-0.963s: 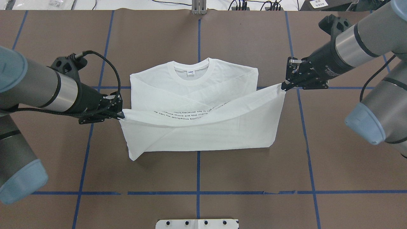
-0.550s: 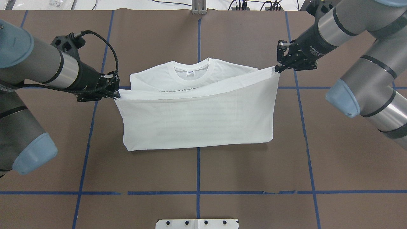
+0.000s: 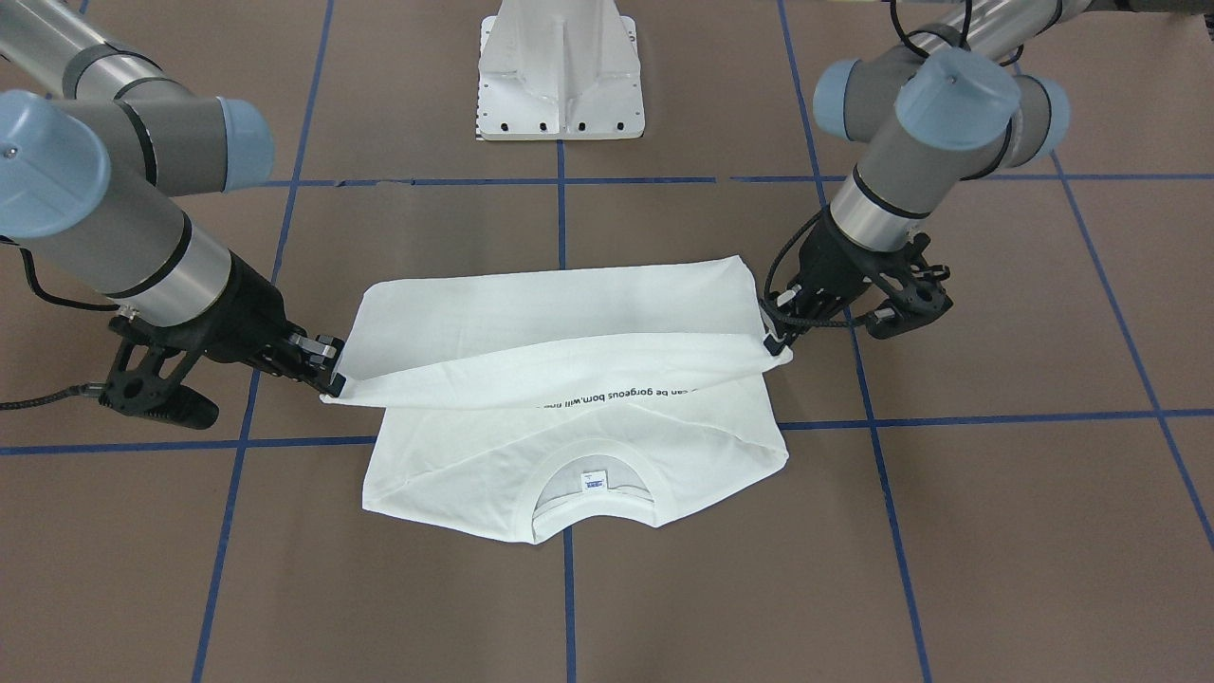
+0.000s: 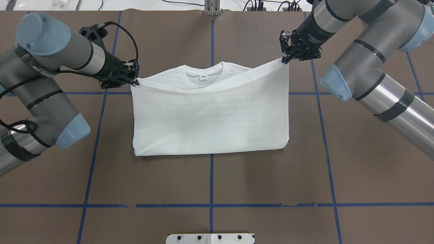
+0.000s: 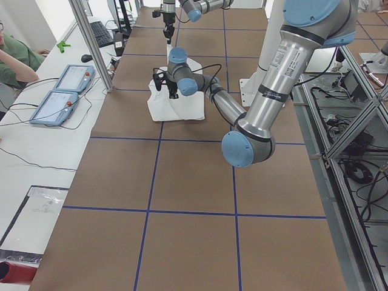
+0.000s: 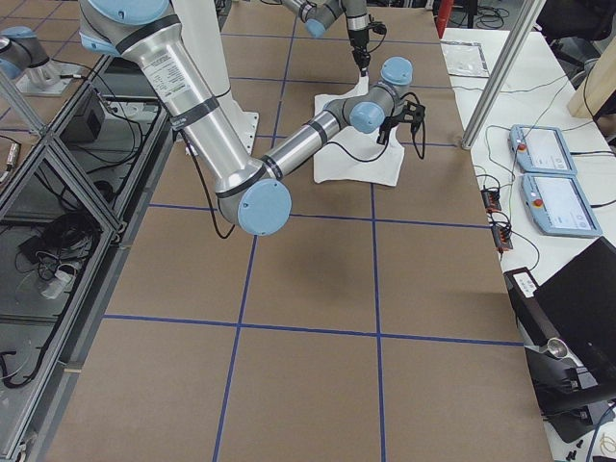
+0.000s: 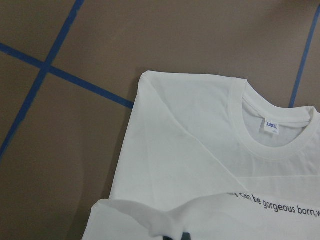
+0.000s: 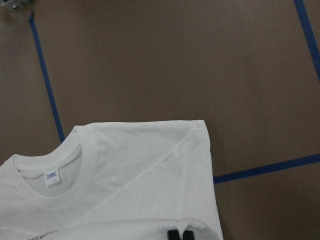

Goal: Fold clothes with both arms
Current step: 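Lower the hem onto the collar and open both grippers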

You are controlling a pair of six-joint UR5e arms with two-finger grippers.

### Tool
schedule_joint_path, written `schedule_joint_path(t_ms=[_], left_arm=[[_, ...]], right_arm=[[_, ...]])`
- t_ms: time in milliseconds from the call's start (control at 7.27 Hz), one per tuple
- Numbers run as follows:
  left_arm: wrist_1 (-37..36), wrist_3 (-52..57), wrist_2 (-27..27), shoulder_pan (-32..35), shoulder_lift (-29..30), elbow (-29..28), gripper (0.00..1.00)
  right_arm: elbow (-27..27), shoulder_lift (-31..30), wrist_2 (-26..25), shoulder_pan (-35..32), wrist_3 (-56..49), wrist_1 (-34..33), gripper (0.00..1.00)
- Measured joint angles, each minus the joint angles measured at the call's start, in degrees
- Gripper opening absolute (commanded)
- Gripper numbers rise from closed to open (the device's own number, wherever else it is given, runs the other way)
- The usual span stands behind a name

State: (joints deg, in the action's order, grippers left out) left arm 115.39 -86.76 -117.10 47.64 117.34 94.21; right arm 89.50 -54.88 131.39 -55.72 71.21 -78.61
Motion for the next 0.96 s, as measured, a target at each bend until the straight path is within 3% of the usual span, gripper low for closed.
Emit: schedule_joint_path(t_ms=[413, 963], left_arm=[[7.70, 0.01, 2.81, 0.46, 2.02, -9.76, 0.00], [9.37, -0.04, 3.36, 0.45, 3.15, -12.06, 0.00]], right_arm=[[-7.71, 2.50, -1.30, 0.17, -3.03, 0.43, 0.00], [-13.41, 6.47, -3.05, 1.15, -3.26, 1.08, 0.00]])
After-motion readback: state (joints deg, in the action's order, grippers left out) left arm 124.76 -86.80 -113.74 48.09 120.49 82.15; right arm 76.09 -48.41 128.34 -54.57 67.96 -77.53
